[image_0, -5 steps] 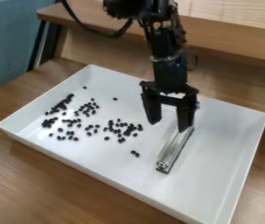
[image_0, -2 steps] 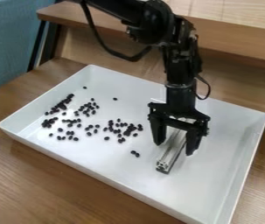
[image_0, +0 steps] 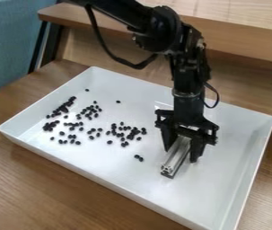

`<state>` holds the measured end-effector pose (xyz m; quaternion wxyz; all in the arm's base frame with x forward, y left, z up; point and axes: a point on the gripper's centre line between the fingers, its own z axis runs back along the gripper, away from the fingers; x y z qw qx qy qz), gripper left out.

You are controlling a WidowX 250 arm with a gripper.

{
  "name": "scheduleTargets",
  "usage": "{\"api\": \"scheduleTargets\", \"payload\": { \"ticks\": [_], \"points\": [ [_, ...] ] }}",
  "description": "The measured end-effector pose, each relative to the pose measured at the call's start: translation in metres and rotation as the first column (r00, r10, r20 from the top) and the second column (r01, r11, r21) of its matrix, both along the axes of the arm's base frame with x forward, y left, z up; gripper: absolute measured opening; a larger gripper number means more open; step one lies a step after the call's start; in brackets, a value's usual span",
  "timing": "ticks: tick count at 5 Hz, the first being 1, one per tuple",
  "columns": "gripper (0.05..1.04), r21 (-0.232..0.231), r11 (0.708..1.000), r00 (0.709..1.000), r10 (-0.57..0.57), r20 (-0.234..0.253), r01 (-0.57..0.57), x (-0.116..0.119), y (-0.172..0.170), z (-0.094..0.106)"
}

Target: Sweep into pile

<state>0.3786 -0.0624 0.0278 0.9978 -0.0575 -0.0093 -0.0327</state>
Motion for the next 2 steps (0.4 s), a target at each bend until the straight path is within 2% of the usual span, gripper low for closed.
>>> {"api": "scheduleTargets", "payload": {
  "ticks": [1, 2],
  "points": [
    [0.418, 0.019, 1.000, 1.000, -0.018, 0.015, 0.018, -0.001, 0.003, 0.000],
    [0.400, 0.039, 0.998, 0.999, -0.051, 0.006, 0.051, -0.011, 0.007, -0.001]
  ]
}}
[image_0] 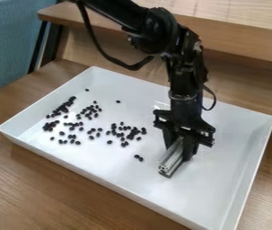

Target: Sweep into pile

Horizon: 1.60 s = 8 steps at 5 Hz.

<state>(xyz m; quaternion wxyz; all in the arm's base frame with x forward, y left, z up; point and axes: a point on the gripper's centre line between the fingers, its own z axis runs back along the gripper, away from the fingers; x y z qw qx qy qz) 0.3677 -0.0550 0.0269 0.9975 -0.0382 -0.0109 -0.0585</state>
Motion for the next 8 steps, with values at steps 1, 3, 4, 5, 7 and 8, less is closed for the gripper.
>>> {"api": "scheduleTargets", "payload": {
  "ticks": [1, 3, 4, 5, 7, 8],
  "points": [
    [0.399, 0.002, 0.999, 0.998, -0.053, -0.031, 0.053, -0.021, 0.004, 0.001],
    [0.399, 0.011, 0.995, 0.994, -0.101, -0.041, 0.101, -0.047, 0.032, -0.003],
    [0.399, 0.042, 0.990, 0.991, -0.132, -0.019, 0.132, -0.045, 0.040, -0.004],
    [0.399, 0.076, 0.988, 0.991, -0.136, 0.011, 0.134, -0.036, 0.053, -0.004],
    [0.399, 0.096, 0.992, 0.996, -0.081, 0.040, 0.077, -0.014, 0.082, -0.006],
    [0.399, 0.098, 0.995, 0.998, -0.040, 0.049, 0.035, -0.009, 0.102, -0.005]
  ]
}}
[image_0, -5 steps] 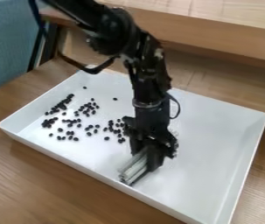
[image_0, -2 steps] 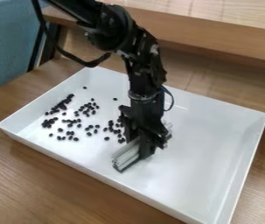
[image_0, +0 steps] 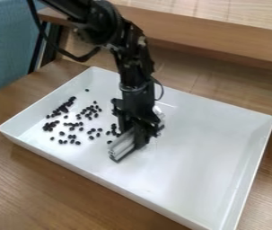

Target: Sweep into pile

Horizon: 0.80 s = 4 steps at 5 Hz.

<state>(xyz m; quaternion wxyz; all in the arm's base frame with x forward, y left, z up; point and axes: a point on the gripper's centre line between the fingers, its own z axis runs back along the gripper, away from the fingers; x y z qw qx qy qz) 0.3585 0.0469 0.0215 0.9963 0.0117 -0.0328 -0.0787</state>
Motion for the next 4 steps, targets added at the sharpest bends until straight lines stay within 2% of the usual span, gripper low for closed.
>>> {"api": "scheduleTargets", "payload": {
  "ticks": [2, 4],
  "points": [
    [0.399, 0.000, 0.996, 0.996, 0.085, 0.001, -0.085, -0.005, 0.035, -0.001],
    [0.399, 0.043, 0.999, 0.999, 0.022, -0.048, -0.020, -0.014, 0.064, -0.001]
  ]
}}
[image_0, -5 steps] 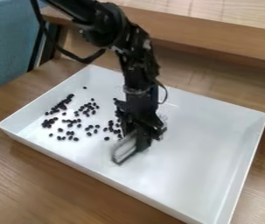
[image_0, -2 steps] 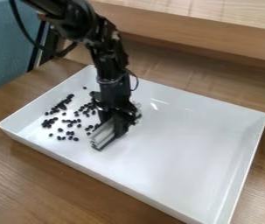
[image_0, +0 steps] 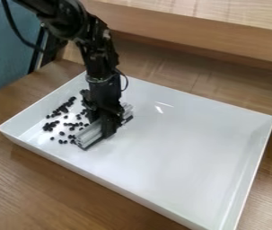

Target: Sweep into pile

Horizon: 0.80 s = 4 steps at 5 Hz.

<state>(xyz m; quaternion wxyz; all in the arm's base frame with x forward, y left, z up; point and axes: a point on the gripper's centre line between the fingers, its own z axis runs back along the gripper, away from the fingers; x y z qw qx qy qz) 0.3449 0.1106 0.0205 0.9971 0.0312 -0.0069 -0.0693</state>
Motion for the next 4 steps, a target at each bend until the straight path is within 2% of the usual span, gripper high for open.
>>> {"api": "scheduleTargets", "payload": {
  "ticks": [1, 2, 4],
  "points": [
    [0.399, 0.000, 0.998, 0.997, -0.066, -0.032, 0.066, 0.000, 0.014, 0.000],
    [0.399, -0.003, 0.993, 0.992, -0.119, -0.041, 0.119, 0.002, 0.024, 0.001],
    [0.399, 0.004, 0.990, 0.989, -0.143, -0.048, 0.143, 0.005, 0.043, 0.003]
  ]
}}
